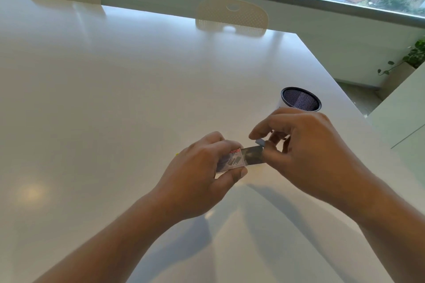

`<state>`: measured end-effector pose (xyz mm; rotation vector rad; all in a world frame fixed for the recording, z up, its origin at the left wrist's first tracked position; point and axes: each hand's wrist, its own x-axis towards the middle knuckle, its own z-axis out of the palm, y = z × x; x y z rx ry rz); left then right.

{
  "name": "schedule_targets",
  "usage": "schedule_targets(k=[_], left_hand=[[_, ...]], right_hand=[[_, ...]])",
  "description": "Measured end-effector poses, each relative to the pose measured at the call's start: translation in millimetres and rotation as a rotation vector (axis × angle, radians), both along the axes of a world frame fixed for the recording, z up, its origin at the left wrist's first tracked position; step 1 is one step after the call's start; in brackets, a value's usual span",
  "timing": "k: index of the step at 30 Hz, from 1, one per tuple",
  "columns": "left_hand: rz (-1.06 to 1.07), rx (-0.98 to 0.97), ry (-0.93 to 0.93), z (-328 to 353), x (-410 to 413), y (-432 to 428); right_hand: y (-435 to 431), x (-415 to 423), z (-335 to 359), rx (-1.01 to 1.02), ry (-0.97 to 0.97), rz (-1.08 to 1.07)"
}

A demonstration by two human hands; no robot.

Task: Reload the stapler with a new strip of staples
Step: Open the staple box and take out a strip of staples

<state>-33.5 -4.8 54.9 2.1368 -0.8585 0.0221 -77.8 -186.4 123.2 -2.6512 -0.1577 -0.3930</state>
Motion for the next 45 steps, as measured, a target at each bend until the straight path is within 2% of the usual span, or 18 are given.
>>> schedule_targets(k=[2, 6, 8, 16, 24, 31, 37, 42, 45], left_hand=[[0.0, -0.011, 0.014, 0, 1, 0], [-0.005, -0.044, 0.04, -1, 2, 1], [0.003, -0.051, 0.043, -1, 3, 1], [-0.006, -0.074, 0.086, -4, 4, 1], [-0.038, -0.063, 0.095, -6, 5, 0], [-0.028, -0.099, 0.093, -6, 5, -1], [0.025, -0.154, 0.18, -9, 6, 0], [0.184, -0.142, 0.061, -5, 34, -3], [0.231, -0.038, 0.036, -5, 64, -9]], right_hand=[[-5, 2, -2, 0.18, 0.04, -0.047], [-18, 9, -11, 0.66, 0.249, -0.156], [-24, 7, -14, 0.757, 0.299, -0.191], [-20, -2, -30, 0.839, 0.409, -0.09], [0, -3, -37, 0.617, 0.291, -0.072], [8, -7, -34, 0.727, 0.282, -0.034], [-6, -4, -40, 0.926, 0.316, -0.112], [-21, -7, -46, 1.032, 0.375, -0.182], [-27, -7, -49, 1.037, 0.403, -0.188]])
